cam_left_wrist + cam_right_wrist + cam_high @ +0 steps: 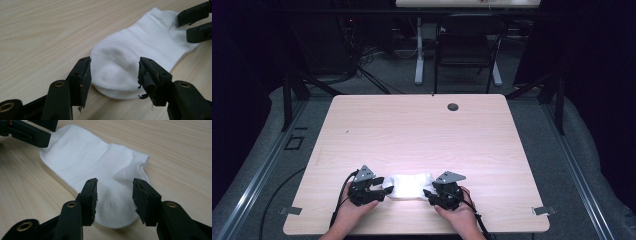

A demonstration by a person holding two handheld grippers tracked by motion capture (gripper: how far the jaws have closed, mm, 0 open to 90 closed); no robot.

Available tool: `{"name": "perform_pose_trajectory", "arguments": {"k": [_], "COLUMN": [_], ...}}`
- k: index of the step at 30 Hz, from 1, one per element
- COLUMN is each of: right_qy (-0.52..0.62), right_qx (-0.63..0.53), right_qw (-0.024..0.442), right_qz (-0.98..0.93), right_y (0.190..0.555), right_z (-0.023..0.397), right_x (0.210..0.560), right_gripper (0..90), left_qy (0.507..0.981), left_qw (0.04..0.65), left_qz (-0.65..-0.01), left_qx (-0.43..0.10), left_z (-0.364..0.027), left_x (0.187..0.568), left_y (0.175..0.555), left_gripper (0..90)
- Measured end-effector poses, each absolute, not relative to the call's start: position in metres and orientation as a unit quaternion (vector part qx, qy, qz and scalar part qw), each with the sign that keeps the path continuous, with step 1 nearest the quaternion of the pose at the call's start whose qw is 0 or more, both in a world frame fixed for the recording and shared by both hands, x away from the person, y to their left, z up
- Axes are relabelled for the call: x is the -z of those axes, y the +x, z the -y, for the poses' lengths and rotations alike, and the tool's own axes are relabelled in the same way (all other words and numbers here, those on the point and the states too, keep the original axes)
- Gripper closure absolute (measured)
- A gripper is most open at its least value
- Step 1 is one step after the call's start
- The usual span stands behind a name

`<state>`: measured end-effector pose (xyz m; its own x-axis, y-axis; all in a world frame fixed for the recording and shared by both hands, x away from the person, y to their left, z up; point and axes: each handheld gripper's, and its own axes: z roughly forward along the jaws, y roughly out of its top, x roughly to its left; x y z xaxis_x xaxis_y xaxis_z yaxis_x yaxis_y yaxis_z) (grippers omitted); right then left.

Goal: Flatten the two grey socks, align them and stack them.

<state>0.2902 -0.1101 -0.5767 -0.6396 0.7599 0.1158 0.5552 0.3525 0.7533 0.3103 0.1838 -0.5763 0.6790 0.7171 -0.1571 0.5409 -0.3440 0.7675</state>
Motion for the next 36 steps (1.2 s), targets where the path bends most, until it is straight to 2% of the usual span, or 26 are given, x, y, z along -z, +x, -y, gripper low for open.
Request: {"name": "perform_pose_trajectory", "arguments": {"k": [7, 22, 36], "right_qy": [0.398, 0.416, 0.416], "right_qx": [-0.415, -0.431, -0.419], "right_qw": [0.14, 0.129, 0.136], "right_qz": [-0.806, -0.79, -0.795], "right_y": [0.284, 0.27, 0.254], "right_z": [0.117, 0.138, 0.152], "right_x": [0.566, 0.534, 0.546], "right_gripper": [49.9, 49.7, 49.5], "left_qy": [0.808, 0.802, 0.808], "left_qw": [0.427, 0.432, 0.414], "left_qz": [-0.39, -0.394, -0.403], "left_qx": [-0.11, -0.121, -0.119], "left_z": [-0.189, -0.208, -0.22], "left_x": [0.57, 0.554, 0.555], "left_y": [0.308, 0.294, 0.286], "left_gripper": [43.2, 43.4, 43.4]}}
